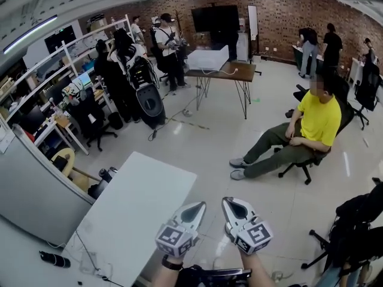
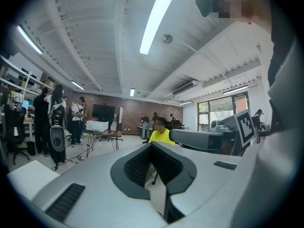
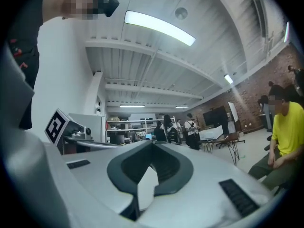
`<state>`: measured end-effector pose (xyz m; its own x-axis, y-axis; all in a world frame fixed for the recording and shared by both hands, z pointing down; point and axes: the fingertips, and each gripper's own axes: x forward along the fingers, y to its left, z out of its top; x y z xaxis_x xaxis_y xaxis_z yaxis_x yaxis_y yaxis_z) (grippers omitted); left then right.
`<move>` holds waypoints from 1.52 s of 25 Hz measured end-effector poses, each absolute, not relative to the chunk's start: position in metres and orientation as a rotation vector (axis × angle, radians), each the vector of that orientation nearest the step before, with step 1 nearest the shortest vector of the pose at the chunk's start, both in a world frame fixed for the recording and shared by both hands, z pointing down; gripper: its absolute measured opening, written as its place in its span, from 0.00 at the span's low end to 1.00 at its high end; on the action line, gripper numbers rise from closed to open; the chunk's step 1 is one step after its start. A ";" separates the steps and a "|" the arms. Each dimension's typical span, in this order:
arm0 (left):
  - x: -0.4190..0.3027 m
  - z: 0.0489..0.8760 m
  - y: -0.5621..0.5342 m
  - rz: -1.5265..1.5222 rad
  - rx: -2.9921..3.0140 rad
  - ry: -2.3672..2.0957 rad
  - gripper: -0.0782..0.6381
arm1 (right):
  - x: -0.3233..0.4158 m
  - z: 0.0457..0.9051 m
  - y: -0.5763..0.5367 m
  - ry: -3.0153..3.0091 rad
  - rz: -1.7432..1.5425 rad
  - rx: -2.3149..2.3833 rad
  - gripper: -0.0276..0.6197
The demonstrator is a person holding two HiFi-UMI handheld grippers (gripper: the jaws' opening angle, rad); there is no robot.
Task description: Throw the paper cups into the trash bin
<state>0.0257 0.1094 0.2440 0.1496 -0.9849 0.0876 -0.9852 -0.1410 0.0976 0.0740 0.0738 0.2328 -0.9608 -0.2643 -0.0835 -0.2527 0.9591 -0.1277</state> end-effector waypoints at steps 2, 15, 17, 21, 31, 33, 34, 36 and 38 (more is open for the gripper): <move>0.019 0.245 0.124 0.021 2.250 -2.000 0.11 | 0.067 0.231 0.087 3.010 -0.147 -0.347 0.05; -0.039 0.231 0.177 -0.017 2.103 -2.244 0.11 | 0.010 0.209 0.150 2.999 -0.160 -0.139 0.05; -0.050 0.230 0.184 -0.039 2.053 -2.279 0.11 | -0.003 0.207 0.152 3.018 -0.151 -0.097 0.05; -0.080 0.232 0.206 -0.073 1.935 -2.356 0.11 | -0.032 0.199 0.169 3.014 -0.122 0.031 0.05; -0.123 0.229 0.224 -0.088 1.888 -2.379 0.11 | -0.084 0.193 0.195 3.016 -0.124 0.120 0.05; -0.128 0.234 0.226 -0.094 1.891 -2.364 0.11 | -0.089 0.197 0.196 3.019 -0.135 0.109 0.05; -0.131 0.237 0.227 -0.091 1.891 -2.355 0.11 | -0.090 0.199 0.197 3.025 -0.143 0.104 0.05; -0.133 0.241 0.228 -0.089 1.889 -2.342 0.11 | -0.093 0.205 0.198 3.041 -0.166 0.096 0.05; -0.133 0.242 0.228 -0.092 1.899 -2.330 0.11 | -0.095 0.210 0.197 3.055 -0.213 0.095 0.05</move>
